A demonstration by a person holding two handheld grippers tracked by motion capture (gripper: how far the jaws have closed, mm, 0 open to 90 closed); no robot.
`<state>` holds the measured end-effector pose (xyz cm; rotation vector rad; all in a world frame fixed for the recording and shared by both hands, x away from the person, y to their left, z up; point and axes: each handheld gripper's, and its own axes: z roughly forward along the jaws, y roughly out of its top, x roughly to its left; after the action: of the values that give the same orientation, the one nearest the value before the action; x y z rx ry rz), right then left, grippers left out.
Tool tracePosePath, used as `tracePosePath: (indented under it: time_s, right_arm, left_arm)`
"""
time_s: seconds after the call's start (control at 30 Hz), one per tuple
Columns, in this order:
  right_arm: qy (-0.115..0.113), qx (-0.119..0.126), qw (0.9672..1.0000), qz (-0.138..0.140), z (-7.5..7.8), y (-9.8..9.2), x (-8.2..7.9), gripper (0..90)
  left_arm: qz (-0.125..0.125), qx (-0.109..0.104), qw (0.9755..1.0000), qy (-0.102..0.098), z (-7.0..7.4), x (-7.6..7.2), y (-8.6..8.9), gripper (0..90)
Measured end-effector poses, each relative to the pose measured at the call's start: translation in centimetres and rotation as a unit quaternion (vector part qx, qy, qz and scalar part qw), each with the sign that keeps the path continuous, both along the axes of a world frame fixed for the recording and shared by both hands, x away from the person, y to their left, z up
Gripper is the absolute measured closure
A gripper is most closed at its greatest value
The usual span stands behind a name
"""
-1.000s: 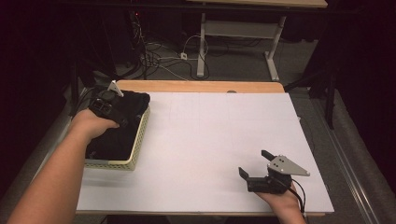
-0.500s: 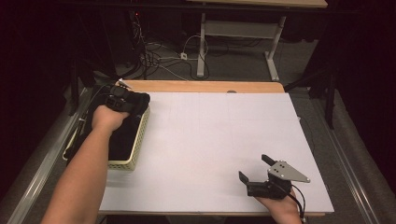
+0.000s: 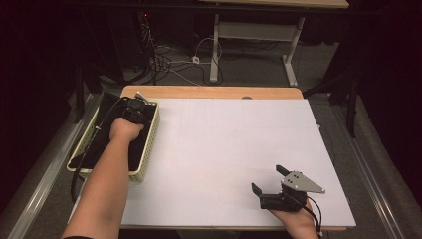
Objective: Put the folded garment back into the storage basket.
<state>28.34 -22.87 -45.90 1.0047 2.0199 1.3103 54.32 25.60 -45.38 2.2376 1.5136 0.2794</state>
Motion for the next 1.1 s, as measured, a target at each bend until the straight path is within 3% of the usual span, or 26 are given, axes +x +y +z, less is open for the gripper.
tracePosePath:
  time_s: [0.13, 0.23, 0.4, 0.5, 0.63, 0.73, 0.8, 1.0, 1.1]
  right_arm:
    - [-0.002, -0.001, 1.0, 0.002, 0.0, 0.1, 0.0, 0.1]
    - [-0.004, -0.003, 1.0, 0.003, 0.1, 0.1, -0.2, 0.1]
    - [-0.005, -0.002, 1.0, 0.004, 0.1, 0.1, -0.3, 0.1]
    - [-0.006, -0.001, 1.0, 0.007, 0.1, 0.1, -0.3, 0.2]
    - [-0.006, 0.002, 0.9999, 0.009, 0.2, 0.3, -0.3, 0.2]
    - [-0.004, 0.004, 0.9999, 0.01, 0.2, 0.5, -0.2, 0.1]
    - [-0.005, 0.003, 0.9999, 0.014, 0.2, 0.7, -0.1, 0.2]
    - [0.0, -0.004, 0.9997, 0.023, -0.1, 1.4, -0.1, 0.2]
    - [0.001, -0.006, 0.9997, 0.025, -0.3, 1.5, 0.0, 0.2]
  left_arm:
    - [-0.01, 0.012, 0.9999, -0.008, 0.7, -0.7, 0.1, 87.9]
    - [-0.005, -0.001, 0.9993, -0.036, 1.9, -1.9, 0.9, 88.0]
    - [0.044, 0.02, 0.9976, -0.049, 3.9, -3.0, 4.3, 88.1]
    - [0.093, 0.03, 0.9939, -0.05, 4.5, -3.2, 6.5, 88.0]
    - [0.127, 0.031, 0.9909, -0.031, 3.5, -2.7, 7.8, 88.0]
    - [0.14, 0.029, 0.9891, -0.034, 2.6, -2.0, 7.8, 87.9]
    - [0.139, 0.03, 0.9891, -0.039, 2.0, -1.5, 7.7, 87.9]
    - [0.142, 0.039, 0.9888, -0.021, 0.0, -0.5, 7.7, 87.8]
    - [0.147, 0.031, 0.9885, -0.015, -0.5, -0.4, 7.9, 87.8]
